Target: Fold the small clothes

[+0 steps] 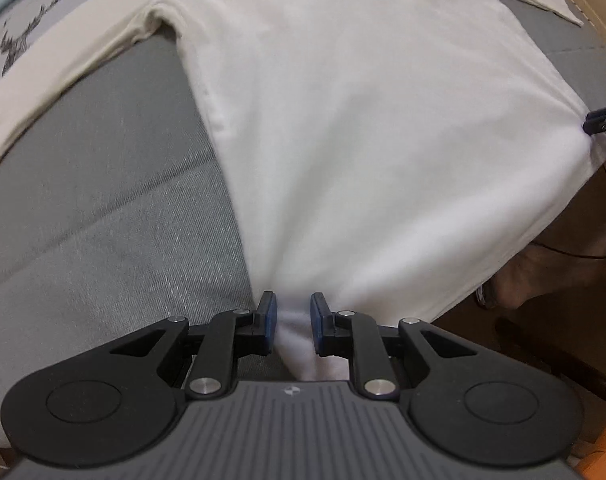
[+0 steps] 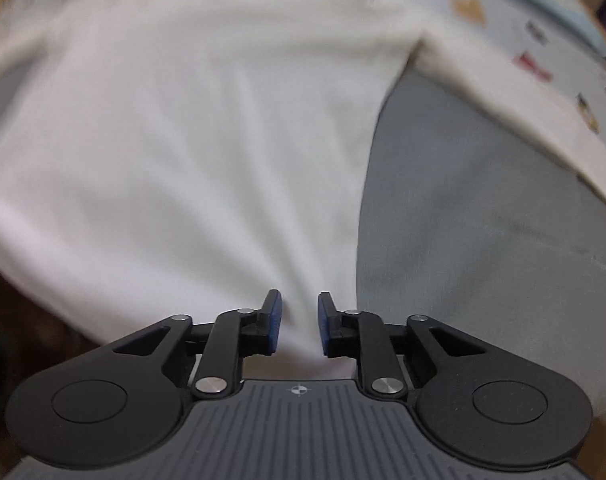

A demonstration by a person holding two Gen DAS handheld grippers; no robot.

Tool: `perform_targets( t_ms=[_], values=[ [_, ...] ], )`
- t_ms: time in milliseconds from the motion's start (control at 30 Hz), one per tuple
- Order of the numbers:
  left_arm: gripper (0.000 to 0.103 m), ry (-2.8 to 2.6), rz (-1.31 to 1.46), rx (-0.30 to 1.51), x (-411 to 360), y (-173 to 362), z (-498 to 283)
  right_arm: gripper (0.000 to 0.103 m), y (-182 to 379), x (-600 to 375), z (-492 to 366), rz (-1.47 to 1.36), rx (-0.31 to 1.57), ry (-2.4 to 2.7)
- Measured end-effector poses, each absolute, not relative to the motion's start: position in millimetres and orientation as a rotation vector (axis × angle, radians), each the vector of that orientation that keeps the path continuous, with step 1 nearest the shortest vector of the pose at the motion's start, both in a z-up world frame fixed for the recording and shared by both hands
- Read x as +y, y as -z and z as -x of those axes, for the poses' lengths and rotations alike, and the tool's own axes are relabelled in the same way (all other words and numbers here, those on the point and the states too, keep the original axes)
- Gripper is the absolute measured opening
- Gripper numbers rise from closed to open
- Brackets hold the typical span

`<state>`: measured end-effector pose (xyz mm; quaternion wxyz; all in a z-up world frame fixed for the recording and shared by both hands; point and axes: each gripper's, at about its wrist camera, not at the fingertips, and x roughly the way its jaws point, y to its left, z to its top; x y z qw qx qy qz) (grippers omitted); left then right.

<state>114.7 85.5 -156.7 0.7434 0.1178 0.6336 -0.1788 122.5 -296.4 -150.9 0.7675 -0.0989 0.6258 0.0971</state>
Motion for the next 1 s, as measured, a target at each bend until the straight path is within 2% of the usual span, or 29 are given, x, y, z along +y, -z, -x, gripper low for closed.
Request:
perform_targets(
  t_ms=[67, 200, 367, 433, 500, 567, 633, 700, 767, 1000],
  values=[
    [0.020, 0.391, -0.221, 1.351, 85, 147, -115, 0.021, 160, -298, -123, 0.249, 1.415, -0.163],
    [0.021, 0.427, -0.200, 1.298, 70, 135, -113, 0.021, 135, -296, -128, 0.171, 1.279, -0.203],
    [0.022, 0.396, -0.212, 1.298, 45, 136, -128, 0.029, 130, -271, -132, 0.190, 1.232, -0.289],
    [0.030, 0.375, -0.188, 1.319, 41, 140, -132, 0.039, 137, -262, -134, 0.228, 1.250, -0.285],
    [0.035, 0.334, -0.183, 1.373, 42, 155, -138, 0.044, 149, -256, -136, 0.283, 1.306, -0.256],
    [0.035, 0.293, -0.209, 1.418, 42, 166, -142, 0.045, 165, -250, -137, 0.340, 1.393, -0.213],
    [0.036, 0.303, -0.200, 1.393, 42, 162, -143, 0.045, 165, -248, -135, 0.347, 1.404, -0.189],
    [0.038, 0.305, -0.168, 1.344, 47, 155, -146, 0.045, 158, -244, -138, 0.322, 1.371, -0.184],
    [0.047, 0.277, -0.131, 1.294, 55, 149, -151, 0.045, 149, -241, -141, 0.292, 1.327, -0.180],
    [0.060, 0.111, -0.032, 1.131, 86, 120, -167, 0.045, 97, -238, -162, 0.179, 1.018, -0.063]
  ],
)
